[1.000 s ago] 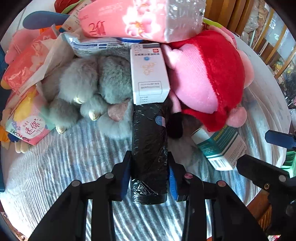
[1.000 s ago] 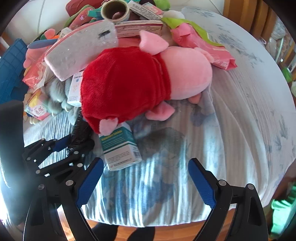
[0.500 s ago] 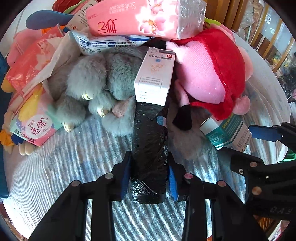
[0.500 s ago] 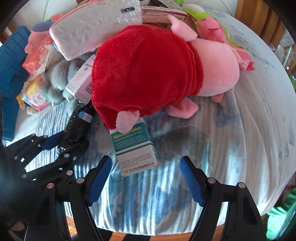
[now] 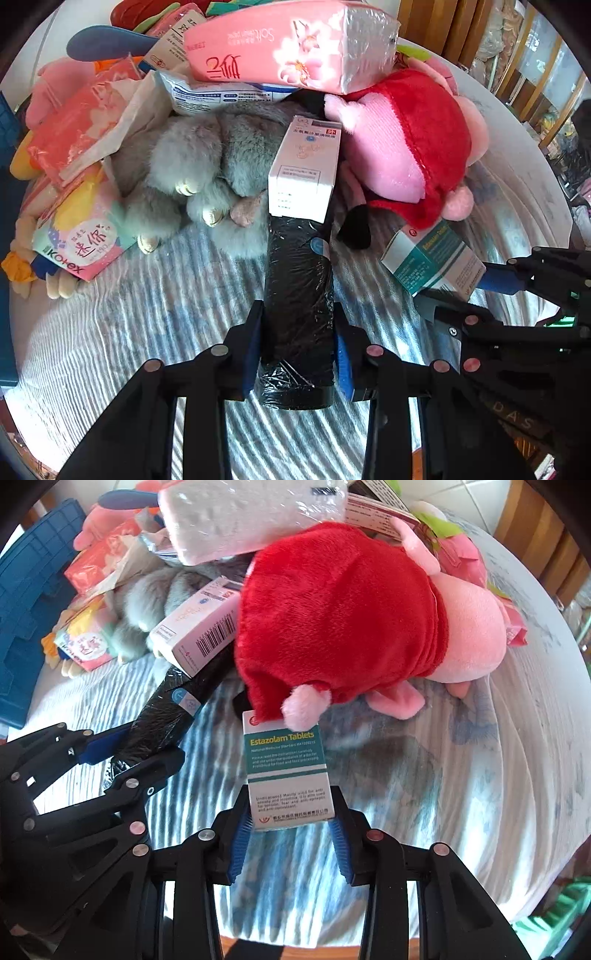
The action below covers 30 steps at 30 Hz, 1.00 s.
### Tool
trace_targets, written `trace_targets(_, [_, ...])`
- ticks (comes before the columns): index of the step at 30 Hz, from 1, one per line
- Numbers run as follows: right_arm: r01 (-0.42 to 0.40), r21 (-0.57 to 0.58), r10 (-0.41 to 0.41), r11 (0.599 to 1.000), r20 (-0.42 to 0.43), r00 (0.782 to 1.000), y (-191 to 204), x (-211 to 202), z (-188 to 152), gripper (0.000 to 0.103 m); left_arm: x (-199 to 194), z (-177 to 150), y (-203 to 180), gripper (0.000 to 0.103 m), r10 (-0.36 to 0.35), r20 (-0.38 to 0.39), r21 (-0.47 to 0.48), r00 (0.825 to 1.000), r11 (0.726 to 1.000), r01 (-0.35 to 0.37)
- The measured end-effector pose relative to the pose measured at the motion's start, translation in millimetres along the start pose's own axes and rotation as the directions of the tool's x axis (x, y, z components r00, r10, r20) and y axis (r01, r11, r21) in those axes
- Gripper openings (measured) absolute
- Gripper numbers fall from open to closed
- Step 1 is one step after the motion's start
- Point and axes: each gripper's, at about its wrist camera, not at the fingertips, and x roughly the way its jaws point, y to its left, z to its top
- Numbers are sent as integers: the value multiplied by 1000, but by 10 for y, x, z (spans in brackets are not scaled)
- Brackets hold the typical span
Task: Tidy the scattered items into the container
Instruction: 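Close the left gripper on the black cylinder while the right grips the Estazolam Tablets box, then lift the black cylinder with the left gripper while the right lifts the Estazolam box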
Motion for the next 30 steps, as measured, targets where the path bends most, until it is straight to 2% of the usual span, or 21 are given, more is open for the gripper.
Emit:
trace_targets(6, [-16, -25, 17, 1000, 27, 1000, 104, -159, 21, 36, -300, -107, 110, 33, 16, 34, -26, 999, 1000, -15])
trace_targets(11, [-24, -20, 24, 1000, -11, 1000, 62, 29, 37, 37, -159, -187, 113, 34, 26, -14, -24, 1000, 999, -26])
trace_targets(13, [-20, -19, 20, 1000, -24, 1000, 55, 81, 31, 42, -120, -198, 74, 34, 41, -27, -2, 999, 999, -41])
trace_targets(16, [-8, -21, 8, 1000, -21, 1000, 42, 83, 48, 62, -151, -165, 4, 34, 72, -12, 39, 997, 997, -72])
trace_targets(17, [-4, -19, 4, 1000, -14, 1000, 33, 68, 57, 63, -190, -140, -5, 34, 77, 5, 45, 997, 996, -78])
trace_targets(20, [-16, 1, 16, 1000, 4, 1000, -15, 21, 89, 64, -277, -37, 52, 36, 52, 30, 28, 998, 998, -53])
trace_targets(24, [-24, 9, 24, 1000, 6, 1000, -25, 59, 136, 61, -290, 20, 199, 39, 31, 20, -8, 999, 999, -31])
trace_targets(27, [-22, 25, 22, 999, 6, 1000, -32, 97, 142, 52, -312, -37, 305, 41, -33, 9, -52, 999, 998, 33])
trace_targets(30, [-24, 31, 24, 999, 9, 1000, -34, 96, 147, 53, -331, -83, 325, 41, -80, -3, -76, 997, 994, 80])
